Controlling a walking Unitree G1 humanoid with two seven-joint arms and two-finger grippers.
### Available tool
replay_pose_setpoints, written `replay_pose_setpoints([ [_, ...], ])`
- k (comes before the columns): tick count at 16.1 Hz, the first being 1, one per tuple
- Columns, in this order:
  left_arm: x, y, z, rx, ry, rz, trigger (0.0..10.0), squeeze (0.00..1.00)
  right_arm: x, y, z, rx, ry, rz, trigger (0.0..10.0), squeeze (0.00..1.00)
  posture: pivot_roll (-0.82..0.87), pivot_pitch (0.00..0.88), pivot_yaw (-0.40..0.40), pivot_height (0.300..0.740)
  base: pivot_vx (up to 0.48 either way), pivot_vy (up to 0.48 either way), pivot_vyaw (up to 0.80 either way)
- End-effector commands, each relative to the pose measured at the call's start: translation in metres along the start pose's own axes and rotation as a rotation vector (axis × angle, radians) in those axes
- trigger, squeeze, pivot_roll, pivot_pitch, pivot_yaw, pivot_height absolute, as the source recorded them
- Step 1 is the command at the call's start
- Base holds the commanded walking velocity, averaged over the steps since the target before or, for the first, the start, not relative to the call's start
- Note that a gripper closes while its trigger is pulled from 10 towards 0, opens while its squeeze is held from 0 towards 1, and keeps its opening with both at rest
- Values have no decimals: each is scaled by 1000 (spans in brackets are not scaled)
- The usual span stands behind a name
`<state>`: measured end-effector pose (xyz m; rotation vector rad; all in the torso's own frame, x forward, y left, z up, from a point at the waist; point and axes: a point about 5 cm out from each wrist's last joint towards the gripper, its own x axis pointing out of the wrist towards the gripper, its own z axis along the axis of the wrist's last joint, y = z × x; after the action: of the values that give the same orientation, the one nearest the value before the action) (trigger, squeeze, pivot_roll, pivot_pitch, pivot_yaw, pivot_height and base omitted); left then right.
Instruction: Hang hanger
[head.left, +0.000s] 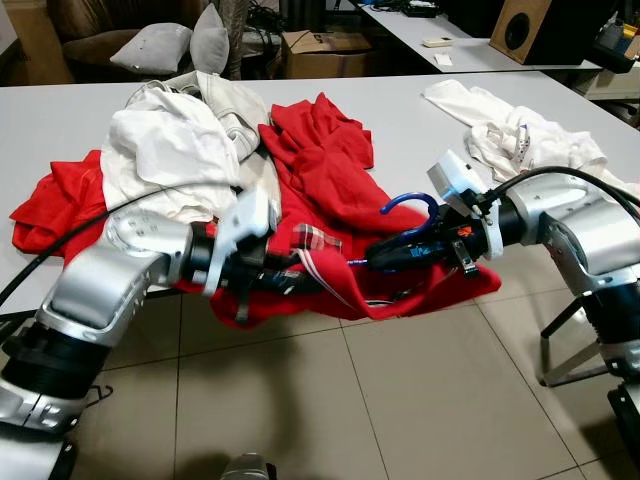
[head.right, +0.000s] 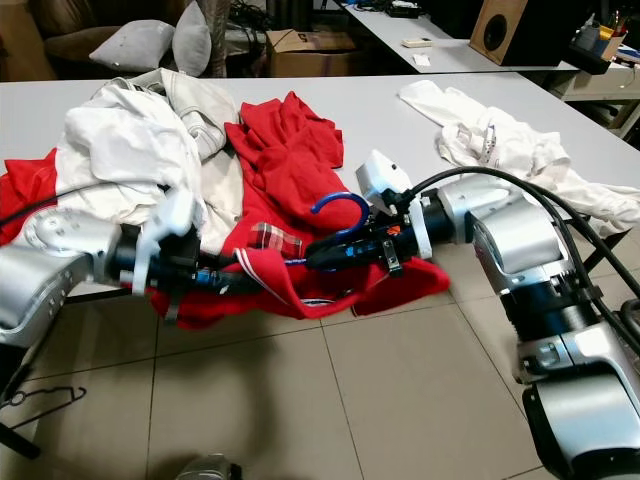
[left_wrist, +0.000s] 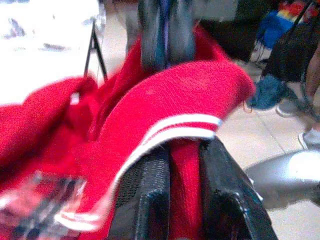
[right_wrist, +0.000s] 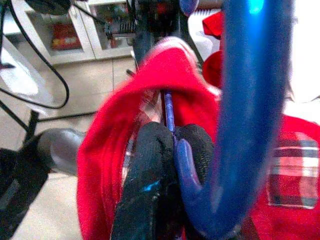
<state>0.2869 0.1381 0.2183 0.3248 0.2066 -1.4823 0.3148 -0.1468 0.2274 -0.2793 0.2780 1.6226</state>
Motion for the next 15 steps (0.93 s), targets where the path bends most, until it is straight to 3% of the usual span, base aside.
replay_pose_setpoints([
  [1, -1, -1, 16, 63, -50, -17, 10000, 945, -5, 1, 3, 5, -18, -15, 0, 0, 81, 0, -39, 740, 0, 0, 0],
  [2, -2, -3, 18, 73, -67, -23, 10000, 0, -6, 2, 3, 9, -20, -14, 0, 0, 81, 0, -39, 740, 0, 0, 0],
  [5, -10, -14, 21, 91, -103, -74, 10000, 0, -7, 9, -4, 24, -29, -13, 0, 0, 96, 0, -41, 740, 0, 0, 0],
  [8, -19, -20, 10, 57, -78, -37, 10000, 0, -7, 18, -12, 63, -56, -27, 0, 0, 105, 0, -33, 740, 0, 0, 0],
  [13, -11, 1, -5, 59, 46, 152, 10000, 0, -1, 24, -12, 66, -131, -24, 0, 0, 109, 0, -22, 740, 0, 0, 0],
  [14, -10, 11, -4, 48, 52, 216, 10000, 898, -1, 25, -10, 63, -132, -25, 0, 0, 106, 0, -17, 740, 0, 0, 0],
  [15, -10, 16, -3, 26, 56, 231, 10000, 898, -2, 25, -9, 62, -132, -25, 0, 0, 106, 0, -17, 740, 0, 0, 0],
])
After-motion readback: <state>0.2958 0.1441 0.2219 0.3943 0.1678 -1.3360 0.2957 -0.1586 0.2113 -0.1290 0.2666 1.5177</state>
